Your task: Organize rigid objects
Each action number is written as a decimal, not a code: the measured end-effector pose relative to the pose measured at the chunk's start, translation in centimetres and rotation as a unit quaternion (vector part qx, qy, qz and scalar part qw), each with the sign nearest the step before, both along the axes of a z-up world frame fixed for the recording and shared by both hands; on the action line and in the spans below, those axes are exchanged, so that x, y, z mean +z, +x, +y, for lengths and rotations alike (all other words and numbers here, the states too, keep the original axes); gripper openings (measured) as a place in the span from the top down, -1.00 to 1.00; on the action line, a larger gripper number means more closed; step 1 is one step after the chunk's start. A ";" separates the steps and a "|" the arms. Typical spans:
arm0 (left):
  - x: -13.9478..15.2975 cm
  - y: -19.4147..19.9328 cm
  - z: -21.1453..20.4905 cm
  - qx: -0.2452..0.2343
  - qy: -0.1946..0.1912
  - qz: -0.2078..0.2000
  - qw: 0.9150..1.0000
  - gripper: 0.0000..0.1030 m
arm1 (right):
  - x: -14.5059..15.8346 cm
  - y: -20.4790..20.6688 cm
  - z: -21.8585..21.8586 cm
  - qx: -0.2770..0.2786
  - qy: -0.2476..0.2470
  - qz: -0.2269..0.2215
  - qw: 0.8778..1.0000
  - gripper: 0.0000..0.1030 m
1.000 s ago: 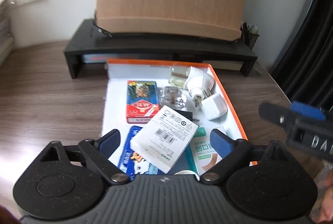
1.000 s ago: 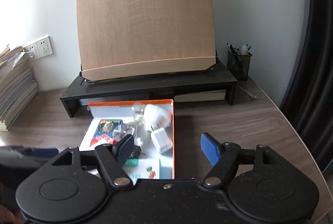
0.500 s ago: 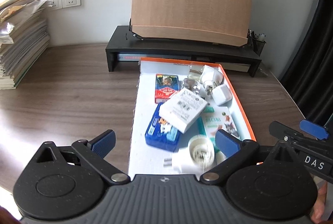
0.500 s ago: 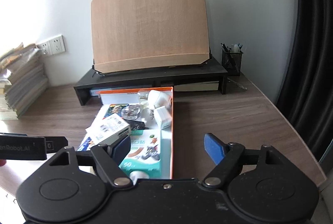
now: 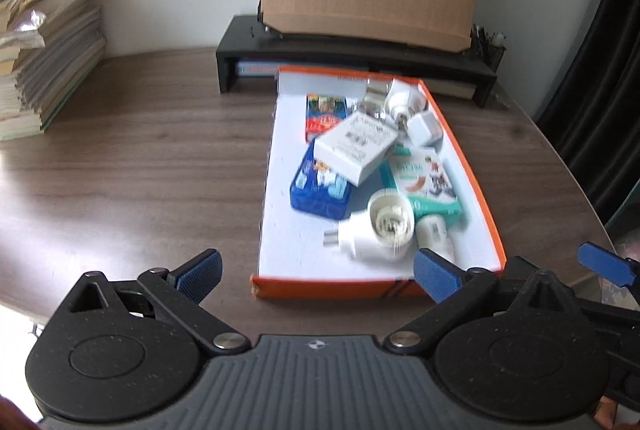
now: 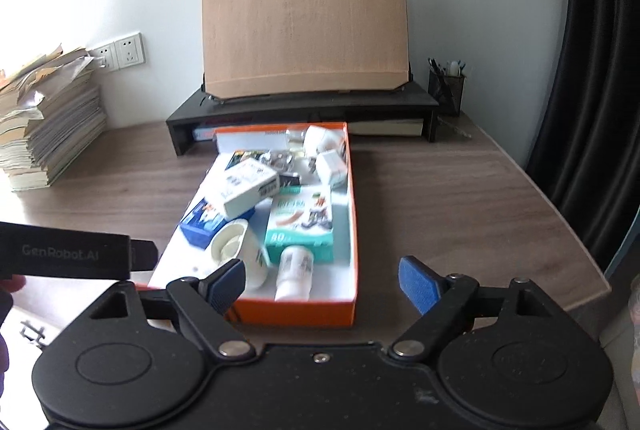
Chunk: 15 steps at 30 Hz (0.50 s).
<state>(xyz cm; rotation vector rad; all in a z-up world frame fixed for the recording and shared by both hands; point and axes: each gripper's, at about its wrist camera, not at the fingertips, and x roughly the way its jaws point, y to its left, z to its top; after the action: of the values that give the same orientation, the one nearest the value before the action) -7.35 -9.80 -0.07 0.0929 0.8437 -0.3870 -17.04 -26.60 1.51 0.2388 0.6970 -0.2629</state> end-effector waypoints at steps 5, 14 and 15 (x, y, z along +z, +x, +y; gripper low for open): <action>-0.2 -0.7 0.6 0.001 0.006 0.005 1.000 -1.00 | 0.2 -1.2 1.1 0.002 -0.002 0.006 1.000 -0.92; -0.3 -1.5 0.5 -0.017 0.011 0.002 1.000 -1.00 | 0.3 -1.7 1.7 0.000 -0.005 0.018 1.000 -0.92; -0.3 -1.5 0.5 -0.018 0.012 0.001 1.000 -1.00 | 0.2 -1.8 1.7 0.000 -0.005 0.019 1.000 -0.92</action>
<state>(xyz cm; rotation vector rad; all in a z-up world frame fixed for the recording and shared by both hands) -8.84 -9.27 -0.40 0.1292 0.8502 -0.4109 -18.80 -24.93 1.74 0.2248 0.7329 -0.2706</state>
